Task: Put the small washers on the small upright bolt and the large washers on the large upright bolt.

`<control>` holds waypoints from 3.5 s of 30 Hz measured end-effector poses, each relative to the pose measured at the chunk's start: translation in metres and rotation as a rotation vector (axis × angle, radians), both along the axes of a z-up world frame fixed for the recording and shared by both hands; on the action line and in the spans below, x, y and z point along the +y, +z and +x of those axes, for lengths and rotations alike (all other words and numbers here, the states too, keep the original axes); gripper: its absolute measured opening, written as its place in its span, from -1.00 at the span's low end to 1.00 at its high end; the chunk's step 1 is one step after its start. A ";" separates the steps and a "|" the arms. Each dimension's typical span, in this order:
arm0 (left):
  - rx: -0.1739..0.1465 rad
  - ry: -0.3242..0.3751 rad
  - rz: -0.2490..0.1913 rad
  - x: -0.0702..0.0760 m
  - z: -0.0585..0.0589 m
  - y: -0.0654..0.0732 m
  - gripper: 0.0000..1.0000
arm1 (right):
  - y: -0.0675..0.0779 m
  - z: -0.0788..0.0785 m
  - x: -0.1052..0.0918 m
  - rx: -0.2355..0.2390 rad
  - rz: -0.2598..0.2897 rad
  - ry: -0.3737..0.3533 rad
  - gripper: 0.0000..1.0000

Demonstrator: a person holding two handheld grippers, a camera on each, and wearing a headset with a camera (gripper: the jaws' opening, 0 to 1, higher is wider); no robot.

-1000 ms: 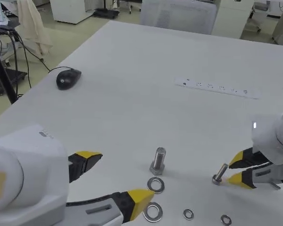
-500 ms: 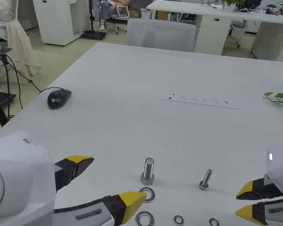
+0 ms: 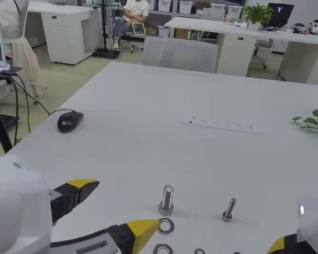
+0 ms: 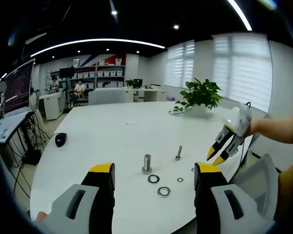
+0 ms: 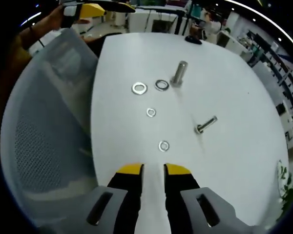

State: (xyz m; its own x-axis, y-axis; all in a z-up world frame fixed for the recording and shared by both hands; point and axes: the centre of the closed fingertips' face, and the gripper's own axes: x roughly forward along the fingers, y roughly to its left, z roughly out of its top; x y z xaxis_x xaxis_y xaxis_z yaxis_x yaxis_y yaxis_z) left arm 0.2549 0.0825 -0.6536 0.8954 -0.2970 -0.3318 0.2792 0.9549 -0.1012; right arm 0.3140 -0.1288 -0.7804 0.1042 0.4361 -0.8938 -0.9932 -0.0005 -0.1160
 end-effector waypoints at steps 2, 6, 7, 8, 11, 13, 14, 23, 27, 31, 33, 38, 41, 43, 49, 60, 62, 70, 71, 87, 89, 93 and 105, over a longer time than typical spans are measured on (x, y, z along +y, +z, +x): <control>0.000 0.005 -0.003 0.000 -0.001 0.000 0.31 | 0.000 -0.001 0.000 0.000 -0.010 0.005 -0.65; -0.006 0.013 -0.010 0.002 -0.003 0.000 0.31 | 0.001 -0.002 0.003 -0.002 -0.008 0.013 -0.65; -0.002 0.013 -0.009 0.002 -0.003 -0.001 0.31 | 0.001 -0.002 0.004 -0.001 -0.007 0.013 -0.65; 0.002 0.011 -0.006 0.002 -0.004 -0.002 0.31 | 0.000 -0.002 0.004 -0.002 -0.010 0.016 -0.65; 0.003 0.013 -0.004 0.002 -0.004 -0.003 0.31 | -0.003 -0.002 0.003 0.002 -0.024 0.022 -0.65; 0.004 0.015 -0.005 0.003 -0.003 -0.004 0.31 | -0.003 -0.001 0.004 0.003 -0.020 0.026 -0.65; 0.005 0.016 -0.005 0.003 -0.003 -0.004 0.31 | -0.003 0.000 0.004 0.004 -0.021 0.026 -0.65; 0.025 -0.004 -0.008 -0.006 0.004 -0.011 0.31 | -0.010 0.004 0.007 0.017 -0.033 0.048 -0.65; 0.037 -0.017 -0.006 -0.010 0.008 -0.015 0.30 | -0.012 0.007 0.010 0.021 -0.036 0.054 -0.65; 0.042 -0.020 -0.010 -0.009 0.010 -0.016 0.30 | -0.015 0.011 0.014 0.026 -0.038 0.063 -0.65; 0.046 -0.021 -0.010 -0.009 0.010 -0.018 0.30 | -0.018 0.013 0.016 0.029 -0.046 0.073 -0.65; 0.056 -0.030 -0.011 -0.012 0.011 -0.021 0.30 | -0.026 0.015 0.026 0.040 -0.072 0.118 -0.66; 0.060 -0.036 -0.012 -0.014 0.010 -0.022 0.30 | -0.032 0.020 0.028 0.035 -0.103 0.149 -0.66; 0.058 -0.036 -0.013 -0.014 0.010 -0.021 0.30 | -0.034 0.023 0.030 0.038 -0.109 0.159 -0.65; 0.061 -0.031 -0.017 -0.014 0.009 -0.022 0.30 | -0.040 0.023 0.032 0.068 -0.130 0.180 -0.65; 0.068 -0.012 -0.024 -0.014 0.009 -0.024 0.29 | -0.043 0.022 0.031 0.085 -0.157 0.212 -0.65; 0.065 -0.014 -0.027 -0.015 0.010 -0.024 0.29 | -0.043 0.021 0.031 0.080 -0.160 0.216 -0.65; 0.069 -0.010 -0.022 -0.014 0.010 -0.024 0.29 | -0.043 0.020 0.032 0.081 -0.155 0.228 -0.67; 0.069 -0.010 -0.021 -0.013 0.009 -0.024 0.29 | -0.043 0.020 0.032 0.079 -0.158 0.238 -0.67; 0.068 -0.012 -0.014 -0.010 0.010 -0.022 0.28 | -0.043 0.021 0.032 0.068 -0.175 0.258 -0.72; 0.069 -0.012 -0.013 -0.010 0.010 -0.022 0.28 | -0.043 0.021 0.032 0.069 -0.174 0.241 -0.72; 0.063 -0.013 -0.013 -0.010 0.009 -0.020 0.28 | -0.044 0.021 0.032 0.072 -0.160 0.232 -0.73; 0.068 -0.015 -0.006 -0.009 0.008 -0.021 0.27 | -0.033 0.028 0.029 0.051 -0.159 0.201 -0.75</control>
